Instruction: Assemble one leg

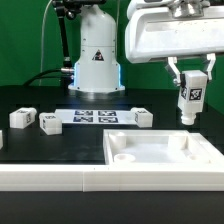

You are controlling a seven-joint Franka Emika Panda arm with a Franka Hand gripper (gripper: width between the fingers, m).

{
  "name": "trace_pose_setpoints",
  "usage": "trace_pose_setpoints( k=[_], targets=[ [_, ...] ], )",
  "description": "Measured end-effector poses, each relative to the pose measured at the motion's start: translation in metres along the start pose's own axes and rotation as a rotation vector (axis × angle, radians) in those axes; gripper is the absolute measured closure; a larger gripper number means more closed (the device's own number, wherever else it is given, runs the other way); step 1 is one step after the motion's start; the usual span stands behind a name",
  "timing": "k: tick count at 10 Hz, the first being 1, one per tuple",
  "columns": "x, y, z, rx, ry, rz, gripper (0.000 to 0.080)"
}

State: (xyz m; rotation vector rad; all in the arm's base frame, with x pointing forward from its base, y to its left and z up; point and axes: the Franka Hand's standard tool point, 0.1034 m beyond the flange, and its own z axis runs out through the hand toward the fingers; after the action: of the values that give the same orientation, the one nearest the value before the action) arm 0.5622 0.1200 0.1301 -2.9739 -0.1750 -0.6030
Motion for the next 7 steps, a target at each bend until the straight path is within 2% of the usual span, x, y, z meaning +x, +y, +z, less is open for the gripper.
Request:
trace_pose_setpoints(
  k=[4, 6, 7],
  targets=[
    [0.023, 0.004, 0.031, 0.006, 0.005, -0.011, 0.0507],
    [0.023, 0.009, 0.049, 0.005, 0.002, -0.011, 0.0507],
    [0.025, 0.009, 0.054, 0.006, 0.010, -0.010, 0.0507]
  ],
)
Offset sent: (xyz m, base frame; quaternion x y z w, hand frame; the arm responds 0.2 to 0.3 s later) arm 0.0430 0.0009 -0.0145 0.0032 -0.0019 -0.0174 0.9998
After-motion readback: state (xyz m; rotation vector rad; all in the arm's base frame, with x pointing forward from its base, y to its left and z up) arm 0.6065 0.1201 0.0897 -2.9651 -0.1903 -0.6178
